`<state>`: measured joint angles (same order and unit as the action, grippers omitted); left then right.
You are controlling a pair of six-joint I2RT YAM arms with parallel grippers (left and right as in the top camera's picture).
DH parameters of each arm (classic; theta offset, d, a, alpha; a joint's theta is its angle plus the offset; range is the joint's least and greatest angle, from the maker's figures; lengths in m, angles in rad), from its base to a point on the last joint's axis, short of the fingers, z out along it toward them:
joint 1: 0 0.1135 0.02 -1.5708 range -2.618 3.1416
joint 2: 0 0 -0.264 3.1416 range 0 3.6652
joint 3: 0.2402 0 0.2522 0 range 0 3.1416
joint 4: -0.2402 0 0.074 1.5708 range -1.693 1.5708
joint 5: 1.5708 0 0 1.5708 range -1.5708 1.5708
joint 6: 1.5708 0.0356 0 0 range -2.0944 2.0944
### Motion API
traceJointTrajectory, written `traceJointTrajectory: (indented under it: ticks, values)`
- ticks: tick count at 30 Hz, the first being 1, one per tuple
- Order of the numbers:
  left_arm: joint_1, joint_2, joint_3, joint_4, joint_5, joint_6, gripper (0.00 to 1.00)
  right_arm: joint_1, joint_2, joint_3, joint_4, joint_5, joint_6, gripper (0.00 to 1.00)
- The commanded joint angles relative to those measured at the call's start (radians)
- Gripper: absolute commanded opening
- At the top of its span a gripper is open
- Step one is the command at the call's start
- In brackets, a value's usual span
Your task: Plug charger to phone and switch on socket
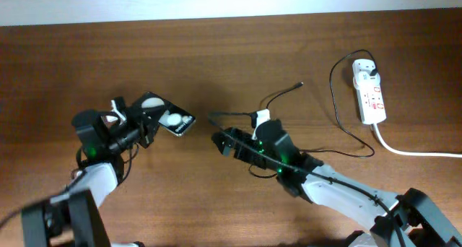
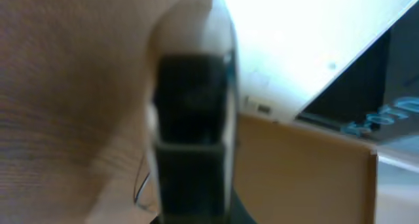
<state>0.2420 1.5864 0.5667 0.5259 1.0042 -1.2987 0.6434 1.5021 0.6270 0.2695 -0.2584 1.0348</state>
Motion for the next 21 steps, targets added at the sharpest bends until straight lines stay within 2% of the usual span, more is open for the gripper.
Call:
traceJointTrajectory:
  ticks: [1,5,7,9,12,14,18,20,21]
  values:
    - [0.003,0.101,0.014,0.101,0.243,0.024,0.0,-0.119,-0.005,0.064,-0.188,0.038,-0.121,0.99]
    - [0.003,0.104,0.014,0.102,0.318,0.058,0.0,-0.243,-0.004,0.298,-0.6,0.152,-0.193,0.99]
    - [0.003,0.104,0.014,0.102,0.336,0.071,0.0,-0.283,-0.001,0.406,-0.737,0.259,-0.196,0.99]
    - [0.003,0.104,0.014,0.103,0.343,0.082,0.0,-0.334,0.018,0.452,-0.737,0.302,-0.22,0.99]
    - [0.003,0.104,0.014,0.102,0.343,0.082,0.0,-0.423,0.152,0.503,-0.697,0.305,-0.227,0.98]
    - [0.003,0.104,0.014,0.102,0.343,0.082,0.0,-0.427,0.293,0.616,-0.711,0.309,-0.296,0.91]
    - [0.003,0.104,0.014,0.102,0.354,0.082,0.0,-0.425,0.561,0.886,-0.862,0.379,-0.295,0.79]
    - [0.003,0.104,0.014,0.102,0.354,0.081,0.0,-0.426,0.636,0.941,-0.864,0.397,-0.27,0.72]
    - [0.003,0.104,0.014,0.102,0.359,0.081,0.0,-0.425,0.652,0.941,-0.859,0.412,-0.251,0.71]
